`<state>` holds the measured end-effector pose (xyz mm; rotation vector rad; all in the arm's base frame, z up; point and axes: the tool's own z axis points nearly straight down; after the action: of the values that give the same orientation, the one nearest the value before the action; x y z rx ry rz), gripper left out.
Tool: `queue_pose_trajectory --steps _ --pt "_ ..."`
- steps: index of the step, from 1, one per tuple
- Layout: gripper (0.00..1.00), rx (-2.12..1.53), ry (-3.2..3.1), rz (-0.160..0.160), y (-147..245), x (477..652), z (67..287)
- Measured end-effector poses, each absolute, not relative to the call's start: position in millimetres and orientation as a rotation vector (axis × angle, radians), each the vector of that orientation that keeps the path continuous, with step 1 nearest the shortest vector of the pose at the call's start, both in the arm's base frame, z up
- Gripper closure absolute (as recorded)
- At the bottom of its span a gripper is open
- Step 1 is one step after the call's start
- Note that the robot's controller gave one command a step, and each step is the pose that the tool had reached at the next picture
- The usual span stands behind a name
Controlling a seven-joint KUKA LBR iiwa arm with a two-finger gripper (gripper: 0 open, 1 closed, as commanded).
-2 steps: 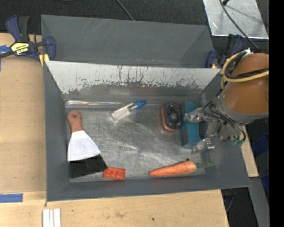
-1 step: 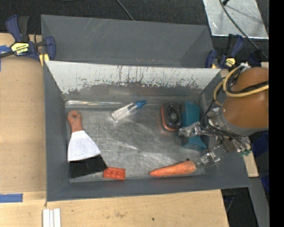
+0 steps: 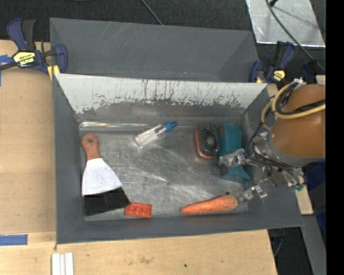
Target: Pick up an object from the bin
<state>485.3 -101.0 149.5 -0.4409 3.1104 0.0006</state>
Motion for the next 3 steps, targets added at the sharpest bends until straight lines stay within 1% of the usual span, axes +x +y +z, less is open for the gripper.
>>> queue_pose_trajectory --steps 1,2,3 --pt "0.0 -0.839 3.024 -0.002 -95 484.2 96" --pt "1.0 -1.194 2.915 0.0 -99 483.3 75" --pt "1.0 -1.195 2.915 0.0 -99 483.4 75"
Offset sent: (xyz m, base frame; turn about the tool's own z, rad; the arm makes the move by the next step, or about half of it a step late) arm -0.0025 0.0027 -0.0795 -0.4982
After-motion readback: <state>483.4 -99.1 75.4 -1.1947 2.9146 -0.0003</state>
